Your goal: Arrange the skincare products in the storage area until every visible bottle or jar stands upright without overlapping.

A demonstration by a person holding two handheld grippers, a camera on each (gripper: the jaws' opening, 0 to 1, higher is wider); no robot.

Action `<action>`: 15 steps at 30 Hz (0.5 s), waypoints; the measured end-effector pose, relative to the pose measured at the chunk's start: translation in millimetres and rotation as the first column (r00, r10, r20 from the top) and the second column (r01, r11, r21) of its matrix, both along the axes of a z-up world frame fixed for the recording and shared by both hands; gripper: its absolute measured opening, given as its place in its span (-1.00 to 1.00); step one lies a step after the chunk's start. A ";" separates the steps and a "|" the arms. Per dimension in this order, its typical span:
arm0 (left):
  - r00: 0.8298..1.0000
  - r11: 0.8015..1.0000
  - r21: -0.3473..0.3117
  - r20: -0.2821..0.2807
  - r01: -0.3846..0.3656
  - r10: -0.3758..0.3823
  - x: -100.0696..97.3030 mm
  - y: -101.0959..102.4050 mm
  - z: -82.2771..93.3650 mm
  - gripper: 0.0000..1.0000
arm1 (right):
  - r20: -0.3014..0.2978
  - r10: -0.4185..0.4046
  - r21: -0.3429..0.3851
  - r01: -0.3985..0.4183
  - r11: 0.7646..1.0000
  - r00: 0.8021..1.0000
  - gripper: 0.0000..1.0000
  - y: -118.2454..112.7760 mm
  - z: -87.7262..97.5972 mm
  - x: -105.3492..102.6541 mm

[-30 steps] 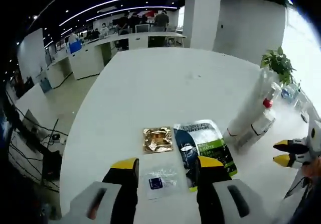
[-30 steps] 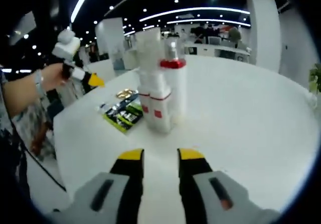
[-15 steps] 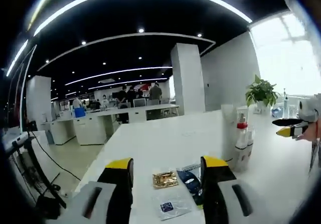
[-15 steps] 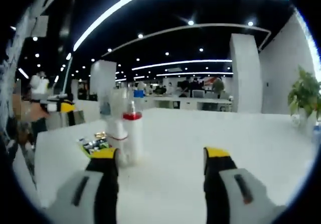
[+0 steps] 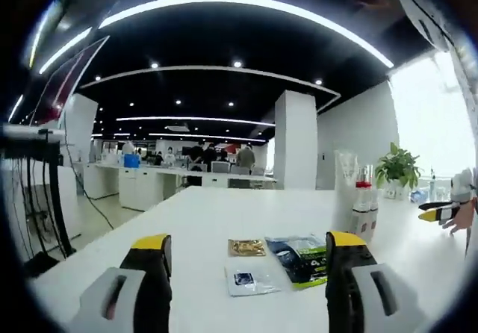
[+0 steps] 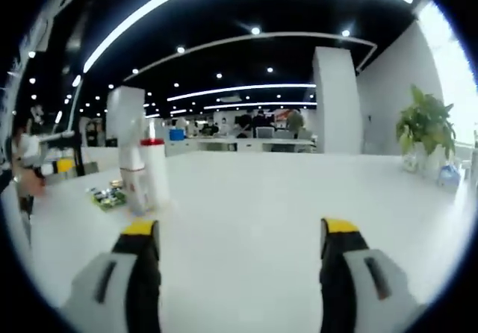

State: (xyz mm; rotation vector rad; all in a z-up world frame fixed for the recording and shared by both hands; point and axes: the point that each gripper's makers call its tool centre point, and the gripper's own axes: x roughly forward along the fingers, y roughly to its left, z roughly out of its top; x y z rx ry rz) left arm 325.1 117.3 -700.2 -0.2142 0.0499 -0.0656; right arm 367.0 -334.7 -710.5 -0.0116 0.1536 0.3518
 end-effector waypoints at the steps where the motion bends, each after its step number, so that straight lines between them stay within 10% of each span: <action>1: 1.000 0.999 0.035 -0.015 -0.014 0.015 -1.5 1.8 -6.2 0.84 | 0.003 0.004 -0.003 -0.004 1.000 1.000 0.74 0.6 -0.3 -0.6; 5: 0.998 0.999 0.028 0.050 -0.039 0.037 0.8 3.1 4.3 0.83 | -0.009 0.061 0.009 -0.061 0.998 0.998 0.72 9.0 -1.6 -4.2; 15: 0.996 0.991 0.107 -0.036 -0.075 0.079 0.0 3.9 -15.7 0.79 | -0.087 -0.014 0.056 0.019 0.998 0.996 0.68 -8.6 -15.3 -1.7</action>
